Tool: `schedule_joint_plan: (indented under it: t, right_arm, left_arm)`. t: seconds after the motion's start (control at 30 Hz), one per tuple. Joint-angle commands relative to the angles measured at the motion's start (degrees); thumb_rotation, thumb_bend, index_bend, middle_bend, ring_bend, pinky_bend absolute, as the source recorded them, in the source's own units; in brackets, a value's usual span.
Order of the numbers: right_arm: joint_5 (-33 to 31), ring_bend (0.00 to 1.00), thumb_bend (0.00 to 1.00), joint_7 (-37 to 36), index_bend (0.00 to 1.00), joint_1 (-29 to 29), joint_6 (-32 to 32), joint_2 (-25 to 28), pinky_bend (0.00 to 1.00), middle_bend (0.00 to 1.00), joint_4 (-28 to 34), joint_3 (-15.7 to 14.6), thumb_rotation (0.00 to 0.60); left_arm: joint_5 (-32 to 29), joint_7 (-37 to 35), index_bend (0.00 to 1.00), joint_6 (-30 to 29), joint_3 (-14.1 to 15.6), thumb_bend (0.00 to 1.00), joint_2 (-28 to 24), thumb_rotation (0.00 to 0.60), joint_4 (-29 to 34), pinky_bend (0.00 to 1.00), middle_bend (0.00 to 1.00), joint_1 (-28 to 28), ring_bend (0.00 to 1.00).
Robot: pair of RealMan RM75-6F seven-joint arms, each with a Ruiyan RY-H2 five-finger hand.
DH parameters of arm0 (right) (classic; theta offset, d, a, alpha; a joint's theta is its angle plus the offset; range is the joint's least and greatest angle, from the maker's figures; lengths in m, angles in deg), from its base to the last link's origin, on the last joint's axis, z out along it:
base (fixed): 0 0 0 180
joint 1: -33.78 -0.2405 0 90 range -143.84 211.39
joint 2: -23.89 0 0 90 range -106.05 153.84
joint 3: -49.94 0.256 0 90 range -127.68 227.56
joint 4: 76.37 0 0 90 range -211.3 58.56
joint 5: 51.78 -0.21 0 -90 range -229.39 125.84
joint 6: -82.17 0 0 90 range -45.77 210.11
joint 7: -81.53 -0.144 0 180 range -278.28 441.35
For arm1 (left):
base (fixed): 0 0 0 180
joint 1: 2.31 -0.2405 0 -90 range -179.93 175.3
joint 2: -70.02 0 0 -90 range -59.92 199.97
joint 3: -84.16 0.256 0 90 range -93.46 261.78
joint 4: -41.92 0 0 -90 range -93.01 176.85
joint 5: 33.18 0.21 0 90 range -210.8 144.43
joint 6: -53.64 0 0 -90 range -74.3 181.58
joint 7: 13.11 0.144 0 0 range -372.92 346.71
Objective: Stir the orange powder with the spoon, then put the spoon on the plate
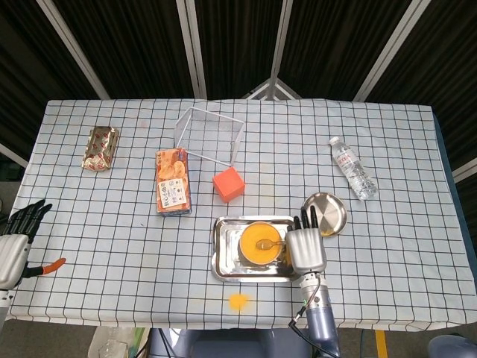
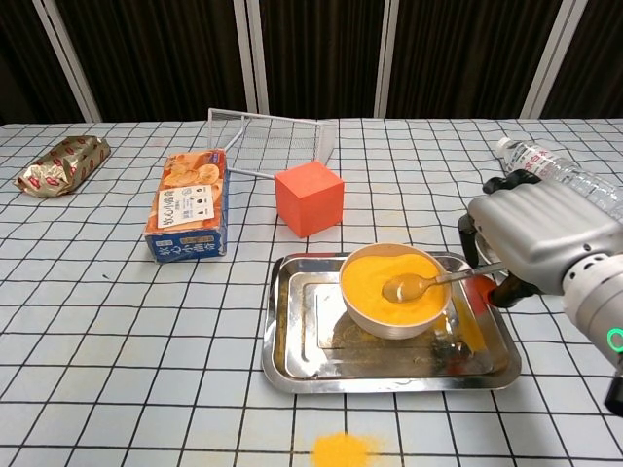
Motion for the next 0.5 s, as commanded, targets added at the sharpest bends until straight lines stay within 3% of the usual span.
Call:
schedule_joint_plan:
  t: [0.03, 0.5]
  right_arm:
    - [0.22, 0.08, 0.45, 0.04, 0.44, -0.01, -0.41, -0.19, 0.00, 0.29, 0.18, -0.54, 0.600]
    - [4.23, 0.07, 0.45, -1.79, 0.38, 0.81, -1.52, 2.99, 0.00, 0.29, 4.61, -4.70, 0.600]
  left_arm:
    - [0.00, -0.04, 0.00, -0.03, 0.01, 0.00, 0.00, 0.600, 0.01, 0.00, 0.00, -0.01, 0.00]
    - [0.02, 0.14, 0.00, -0.11, 0.05, 0.00, 0.04, 0.600, 0.00, 0.00, 0.00, -0.04, 0.00]
